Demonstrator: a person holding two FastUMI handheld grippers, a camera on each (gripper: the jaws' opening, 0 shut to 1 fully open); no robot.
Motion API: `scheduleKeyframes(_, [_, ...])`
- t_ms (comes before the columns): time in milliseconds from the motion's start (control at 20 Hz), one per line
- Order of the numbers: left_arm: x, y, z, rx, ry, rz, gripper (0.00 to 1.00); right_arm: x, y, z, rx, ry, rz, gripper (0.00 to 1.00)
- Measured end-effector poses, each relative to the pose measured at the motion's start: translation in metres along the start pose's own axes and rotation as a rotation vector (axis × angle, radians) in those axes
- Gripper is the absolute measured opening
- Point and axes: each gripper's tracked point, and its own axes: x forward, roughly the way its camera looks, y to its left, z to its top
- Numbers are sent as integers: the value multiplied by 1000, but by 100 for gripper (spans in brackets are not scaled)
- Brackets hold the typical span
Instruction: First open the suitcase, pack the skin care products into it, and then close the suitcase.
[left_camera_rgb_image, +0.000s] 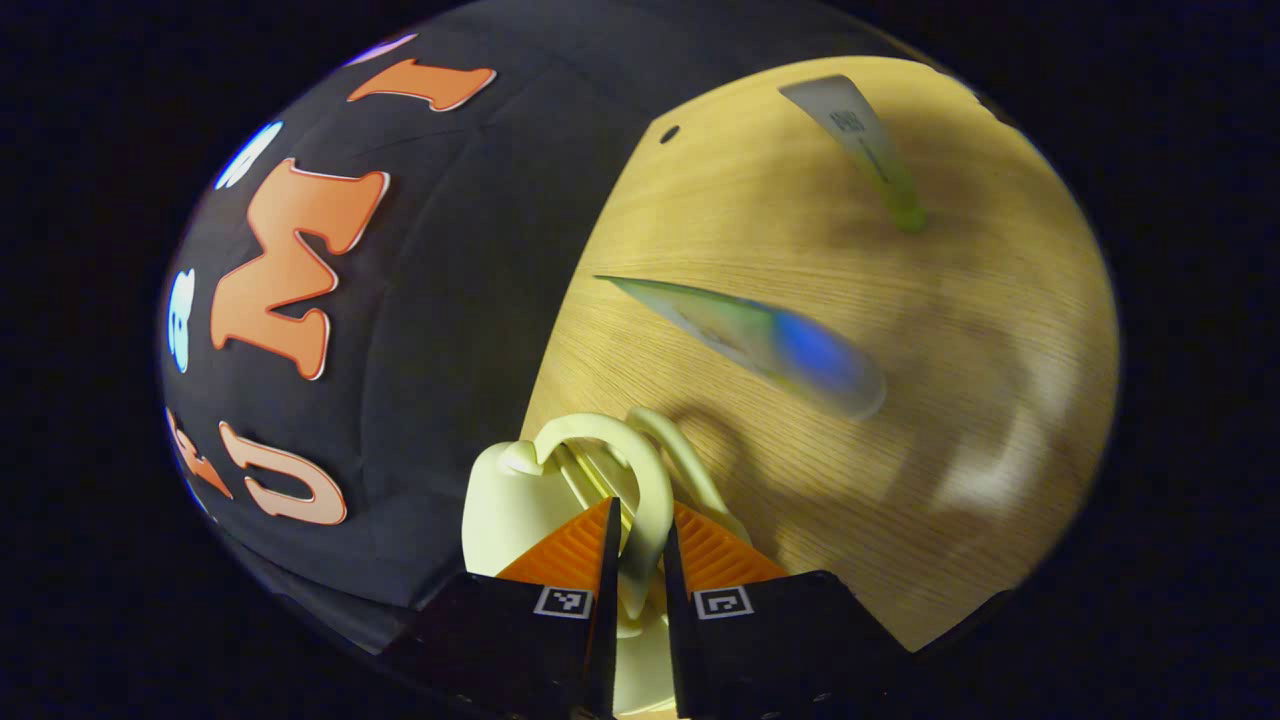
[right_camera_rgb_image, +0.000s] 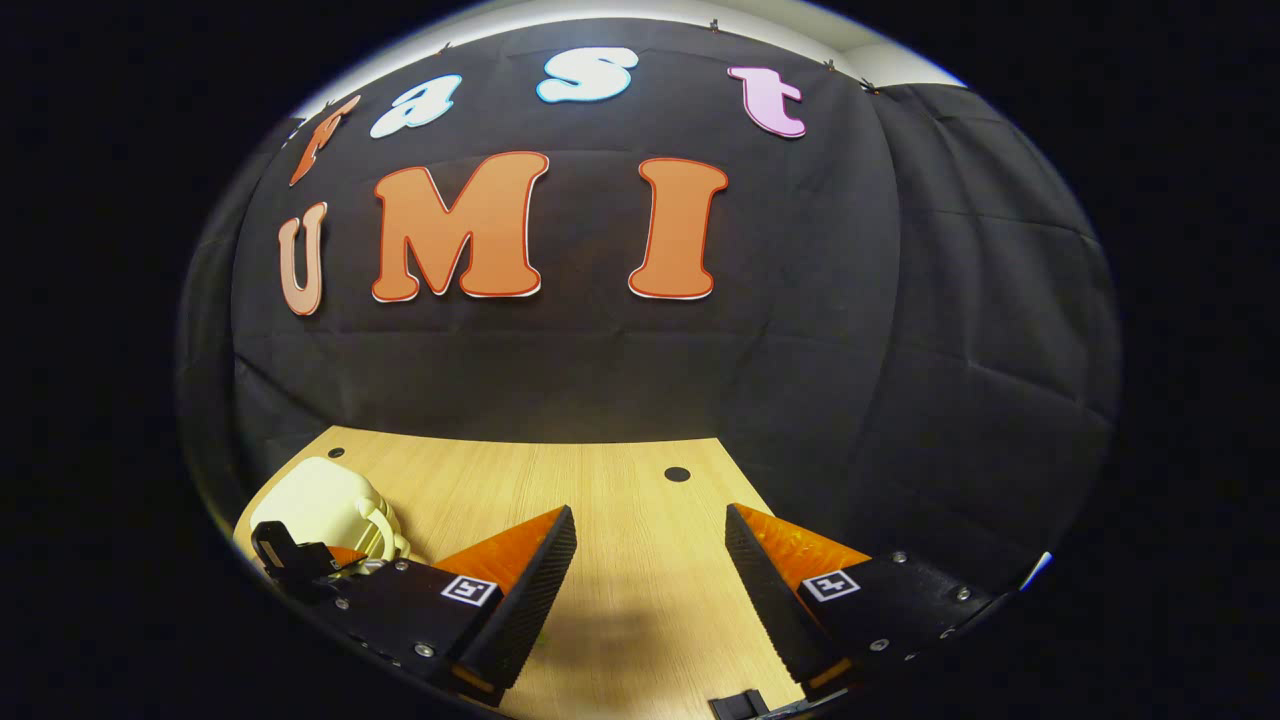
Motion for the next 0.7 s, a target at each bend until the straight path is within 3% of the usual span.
scheduleKeyframes(50, [-1,0,2,1,3,-17,22,0,0,0,3,2,4,95])
scheduleKeyframes(200, [-6,5,9,-112,-31,-81,7,4,2,0,11,-6,21,95])
scheduleKeyframes(400, [-24,24,14,-399,-80,-179,7,11,23,1,38,-21,44,95])
scheduleKeyframes(550, [-53,68,12,-554,-152,-172,7,6,57,9,96,-21,83,95])
scheduleKeyframes(700, [-71,115,-7,-759,-219,-238,6,-1,91,23,162,-44,123,95])
